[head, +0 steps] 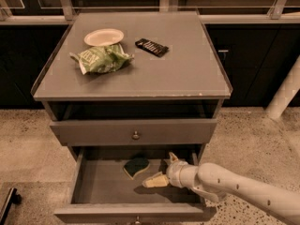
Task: Pick sponge from middle drawer and place on counter
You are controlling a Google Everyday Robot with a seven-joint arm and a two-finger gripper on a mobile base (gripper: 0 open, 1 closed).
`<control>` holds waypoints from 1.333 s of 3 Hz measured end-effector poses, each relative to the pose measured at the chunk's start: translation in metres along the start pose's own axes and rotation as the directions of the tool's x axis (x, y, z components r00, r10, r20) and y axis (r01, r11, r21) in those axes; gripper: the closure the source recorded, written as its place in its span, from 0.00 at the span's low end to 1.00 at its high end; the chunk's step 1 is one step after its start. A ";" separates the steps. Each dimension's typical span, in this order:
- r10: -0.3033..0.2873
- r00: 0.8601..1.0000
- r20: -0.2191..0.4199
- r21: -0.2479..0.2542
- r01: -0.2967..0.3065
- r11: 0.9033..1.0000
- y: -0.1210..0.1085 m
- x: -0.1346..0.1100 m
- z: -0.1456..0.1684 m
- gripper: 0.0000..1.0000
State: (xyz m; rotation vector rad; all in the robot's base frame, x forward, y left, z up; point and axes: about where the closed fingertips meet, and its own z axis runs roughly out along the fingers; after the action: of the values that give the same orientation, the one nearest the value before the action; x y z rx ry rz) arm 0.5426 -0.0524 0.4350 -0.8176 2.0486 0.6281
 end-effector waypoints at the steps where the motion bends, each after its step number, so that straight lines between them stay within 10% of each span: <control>1: 0.018 1.000 0.002 -0.003 -0.018 1.000 -0.002 0.004 0.006 0.00; 4: -0.018 0.999 0.027 -0.091 0.020 0.996 0.022 -0.005 0.100 0.00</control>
Offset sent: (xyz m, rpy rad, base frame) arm 0.0448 0.0585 -0.0494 0.0451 0.0022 0.0694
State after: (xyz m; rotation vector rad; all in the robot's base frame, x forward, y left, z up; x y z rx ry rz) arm 0.5798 0.0314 0.3883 -0.8760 1.9980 0.7229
